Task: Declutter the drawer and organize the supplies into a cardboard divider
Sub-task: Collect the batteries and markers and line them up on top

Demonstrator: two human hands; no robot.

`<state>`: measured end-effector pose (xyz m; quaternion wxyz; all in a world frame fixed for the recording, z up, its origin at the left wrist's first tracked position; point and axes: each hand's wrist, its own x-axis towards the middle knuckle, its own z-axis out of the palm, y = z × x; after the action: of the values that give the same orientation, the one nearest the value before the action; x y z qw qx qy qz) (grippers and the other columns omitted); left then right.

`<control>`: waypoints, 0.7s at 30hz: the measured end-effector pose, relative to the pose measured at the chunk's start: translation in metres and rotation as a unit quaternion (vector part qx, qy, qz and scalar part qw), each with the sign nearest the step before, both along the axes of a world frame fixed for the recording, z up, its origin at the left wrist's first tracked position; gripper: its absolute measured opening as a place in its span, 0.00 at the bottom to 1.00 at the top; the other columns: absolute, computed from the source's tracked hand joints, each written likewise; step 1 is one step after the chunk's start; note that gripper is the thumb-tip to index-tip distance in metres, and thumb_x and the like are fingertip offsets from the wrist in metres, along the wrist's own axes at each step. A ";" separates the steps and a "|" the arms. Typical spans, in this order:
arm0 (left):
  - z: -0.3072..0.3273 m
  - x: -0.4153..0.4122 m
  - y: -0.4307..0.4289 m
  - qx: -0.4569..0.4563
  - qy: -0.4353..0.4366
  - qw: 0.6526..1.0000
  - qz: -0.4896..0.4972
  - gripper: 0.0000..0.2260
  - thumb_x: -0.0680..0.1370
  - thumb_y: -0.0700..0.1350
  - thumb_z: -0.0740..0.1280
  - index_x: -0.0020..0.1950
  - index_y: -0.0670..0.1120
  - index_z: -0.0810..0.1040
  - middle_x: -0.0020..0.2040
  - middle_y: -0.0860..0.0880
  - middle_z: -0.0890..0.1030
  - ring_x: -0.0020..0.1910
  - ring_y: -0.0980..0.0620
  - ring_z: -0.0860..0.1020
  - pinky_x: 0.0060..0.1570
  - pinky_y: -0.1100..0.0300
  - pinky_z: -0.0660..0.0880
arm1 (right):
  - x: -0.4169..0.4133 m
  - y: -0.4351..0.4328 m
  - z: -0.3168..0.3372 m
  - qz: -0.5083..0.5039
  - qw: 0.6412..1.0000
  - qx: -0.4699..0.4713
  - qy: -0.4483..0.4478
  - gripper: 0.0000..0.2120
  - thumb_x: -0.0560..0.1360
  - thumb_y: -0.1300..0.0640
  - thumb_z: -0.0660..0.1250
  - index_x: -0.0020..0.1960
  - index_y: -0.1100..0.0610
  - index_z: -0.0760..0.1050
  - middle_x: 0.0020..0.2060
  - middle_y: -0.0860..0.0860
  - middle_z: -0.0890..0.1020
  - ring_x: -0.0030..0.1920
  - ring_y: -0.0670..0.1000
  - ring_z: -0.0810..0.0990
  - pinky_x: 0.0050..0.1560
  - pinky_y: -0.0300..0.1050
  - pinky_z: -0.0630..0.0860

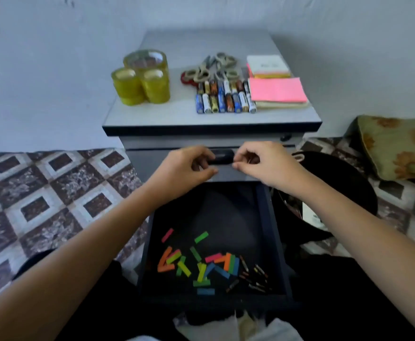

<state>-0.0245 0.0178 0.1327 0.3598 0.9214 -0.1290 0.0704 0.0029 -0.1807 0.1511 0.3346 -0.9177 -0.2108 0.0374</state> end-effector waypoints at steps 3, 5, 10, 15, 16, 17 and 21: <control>-0.054 -0.017 -0.007 0.030 0.126 0.991 -0.019 0.10 0.73 0.45 0.72 0.53 0.46 0.79 0.38 0.55 0.76 0.35 0.62 0.74 0.40 0.76 0.69 | -0.018 -0.014 -0.055 0.033 0.986 -0.106 0.122 0.04 0.72 0.55 0.71 0.46 0.53 0.80 0.39 0.46 0.81 0.44 0.47 0.80 0.46 0.40 0.73; -0.090 -0.026 -0.013 0.057 0.225 0.972 -0.037 0.11 0.74 0.46 0.71 0.54 0.46 0.79 0.40 0.55 0.78 0.39 0.59 0.76 0.43 0.72 0.71 | -0.031 -0.019 -0.097 0.061 0.960 -0.179 0.205 0.09 0.72 0.57 0.70 0.51 0.56 0.81 0.47 0.50 0.83 0.50 0.48 0.80 0.50 0.39 0.73; -0.156 -0.042 -0.027 0.133 0.354 0.921 -0.088 0.12 0.75 0.48 0.68 0.57 0.45 0.78 0.51 0.50 0.80 0.51 0.54 0.78 0.49 0.66 0.71 | -0.053 -0.017 -0.182 0.081 0.896 -0.292 0.325 0.06 0.75 0.64 0.63 0.45 0.65 0.79 0.42 0.58 0.80 0.49 0.58 0.81 0.40 0.42 0.73; -0.192 -0.049 -0.038 0.183 0.399 0.891 -0.118 0.13 0.76 0.47 0.67 0.58 0.44 0.77 0.56 0.48 0.78 0.54 0.51 0.76 0.47 0.64 0.68 | -0.054 -0.005 -0.222 0.012 0.906 -0.314 0.283 0.08 0.76 0.65 0.61 0.51 0.66 0.76 0.51 0.61 0.80 0.51 0.60 0.80 0.43 0.46 0.74; -0.198 -0.052 -0.039 0.189 0.403 0.887 -0.122 0.13 0.76 0.48 0.67 0.57 0.44 0.77 0.56 0.47 0.78 0.54 0.51 0.76 0.48 0.63 0.69 | -0.055 -0.002 -0.227 -0.001 0.906 -0.317 0.282 0.08 0.76 0.65 0.61 0.52 0.66 0.76 0.52 0.61 0.80 0.52 0.60 0.80 0.45 0.47 0.75; -0.202 -0.053 -0.040 0.191 0.405 0.885 -0.125 0.12 0.76 0.47 0.67 0.57 0.44 0.78 0.56 0.46 0.79 0.54 0.50 0.76 0.49 0.61 0.70 | -0.055 0.000 -0.231 -0.008 0.904 -0.318 0.287 0.08 0.76 0.65 0.61 0.53 0.65 0.76 0.53 0.60 0.79 0.52 0.60 0.79 0.45 0.47 0.75; -0.213 -0.060 -0.052 0.198 0.422 0.873 -0.142 0.10 0.75 0.44 0.67 0.49 0.37 0.81 0.47 0.40 0.80 0.48 0.44 0.78 0.43 0.58 0.71 | -0.046 -0.001 -0.239 -0.039 0.905 -0.275 0.323 0.05 0.74 0.63 0.63 0.41 0.62 0.76 0.45 0.59 0.82 0.42 0.56 0.81 0.37 0.42 0.75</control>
<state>-0.0846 -0.0338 -0.0807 0.1966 0.8871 -0.1053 -0.4041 -0.0432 -0.1813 -0.0875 0.1198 -0.9186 -0.0362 0.3749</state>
